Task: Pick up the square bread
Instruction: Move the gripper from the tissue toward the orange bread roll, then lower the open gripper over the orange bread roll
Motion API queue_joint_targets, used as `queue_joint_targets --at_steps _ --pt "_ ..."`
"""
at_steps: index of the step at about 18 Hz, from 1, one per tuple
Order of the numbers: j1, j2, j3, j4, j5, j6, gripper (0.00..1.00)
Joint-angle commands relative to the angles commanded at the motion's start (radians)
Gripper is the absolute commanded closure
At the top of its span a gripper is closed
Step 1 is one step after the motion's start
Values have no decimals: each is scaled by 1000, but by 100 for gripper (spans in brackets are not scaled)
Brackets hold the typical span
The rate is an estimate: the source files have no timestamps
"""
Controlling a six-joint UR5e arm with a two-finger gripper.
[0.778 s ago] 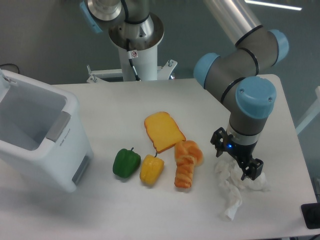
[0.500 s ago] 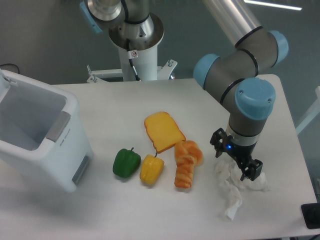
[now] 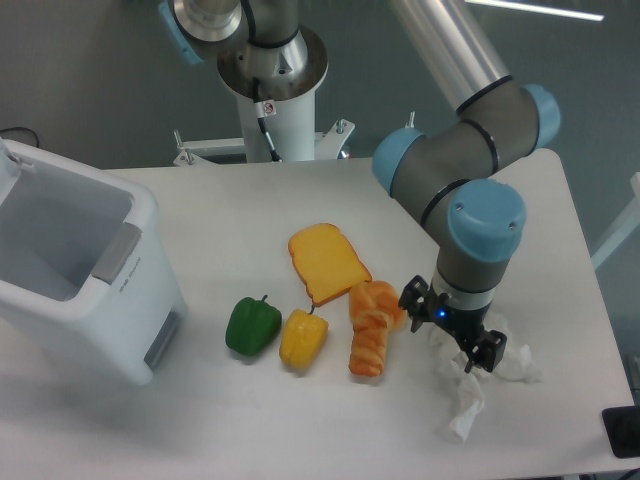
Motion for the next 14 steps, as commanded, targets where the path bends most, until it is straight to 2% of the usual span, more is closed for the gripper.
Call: queue_joint_targets --at_steps 6,10,14 --pt "-21 2 -19 2 2 -115 0" --pt "-38 32 -101 3 21 -202 0" --pt "-64 26 -118 5 101 -218 0"
